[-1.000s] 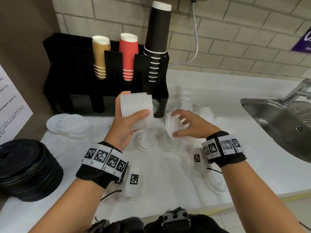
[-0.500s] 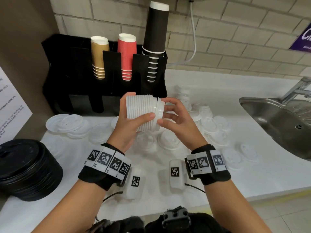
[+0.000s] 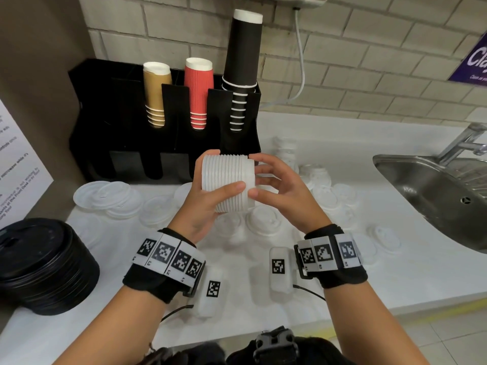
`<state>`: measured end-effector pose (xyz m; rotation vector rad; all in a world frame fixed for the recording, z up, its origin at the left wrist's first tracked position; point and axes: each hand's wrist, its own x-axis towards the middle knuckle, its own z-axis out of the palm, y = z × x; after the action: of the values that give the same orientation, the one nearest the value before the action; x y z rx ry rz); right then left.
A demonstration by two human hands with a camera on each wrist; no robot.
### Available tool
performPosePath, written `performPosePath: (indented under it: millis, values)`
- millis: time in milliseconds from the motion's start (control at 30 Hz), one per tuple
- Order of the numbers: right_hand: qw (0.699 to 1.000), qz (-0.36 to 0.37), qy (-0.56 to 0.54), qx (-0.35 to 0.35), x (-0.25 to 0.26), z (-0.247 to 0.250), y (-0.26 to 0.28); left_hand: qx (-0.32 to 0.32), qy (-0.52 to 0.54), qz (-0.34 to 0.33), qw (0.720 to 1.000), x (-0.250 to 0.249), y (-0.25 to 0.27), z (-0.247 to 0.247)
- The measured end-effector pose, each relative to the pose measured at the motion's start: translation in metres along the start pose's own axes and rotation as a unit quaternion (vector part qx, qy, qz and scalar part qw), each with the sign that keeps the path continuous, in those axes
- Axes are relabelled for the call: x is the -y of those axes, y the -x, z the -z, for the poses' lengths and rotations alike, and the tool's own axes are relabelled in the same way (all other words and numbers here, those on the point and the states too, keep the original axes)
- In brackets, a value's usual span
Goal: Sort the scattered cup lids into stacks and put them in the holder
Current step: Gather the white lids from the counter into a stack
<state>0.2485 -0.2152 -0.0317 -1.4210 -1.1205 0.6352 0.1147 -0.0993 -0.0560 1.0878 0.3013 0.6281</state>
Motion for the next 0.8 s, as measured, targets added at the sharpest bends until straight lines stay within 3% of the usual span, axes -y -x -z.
performPosePath:
  millis: [167, 333, 400, 500, 667, 733, 800]
  values:
    - [0.999, -0.006, -0.024, -0.045, -0.003, -0.001, 0.001, 0.020, 0.045, 0.012, 0.999, 0.003, 0.002, -0.003]
    - [0.995, -0.001, -0.079, -0.069, -0.008, -0.004, 0.003, -0.002, 0.107, 0.054, 0.993, 0.003, -0.001, -0.005]
    - [0.992, -0.039, -0.106, -0.055, -0.008, -0.012, 0.001, 0.011, 0.094, 0.057, 0.994, 0.003, -0.001, -0.009]
    - [0.971, -0.128, -0.200, -0.031, -0.006, -0.021, -0.003, 0.012, 0.054, 0.037, 0.998, 0.007, -0.001, -0.015]
    - [0.959, -0.192, -0.203, -0.039, -0.003, -0.013, -0.004, -0.038, -0.098, 0.029, 0.994, 0.006, -0.002, -0.008]
    - [0.958, -0.225, -0.172, -0.043, -0.006, -0.007, -0.003, -0.080, -0.136, 0.056, 0.986, 0.000, -0.004, 0.000]
    - [0.962, -0.250, -0.109, -0.032, -0.009, -0.003, -0.001, -0.070, -0.186, 0.120, 0.973, -0.003, -0.004, 0.008]
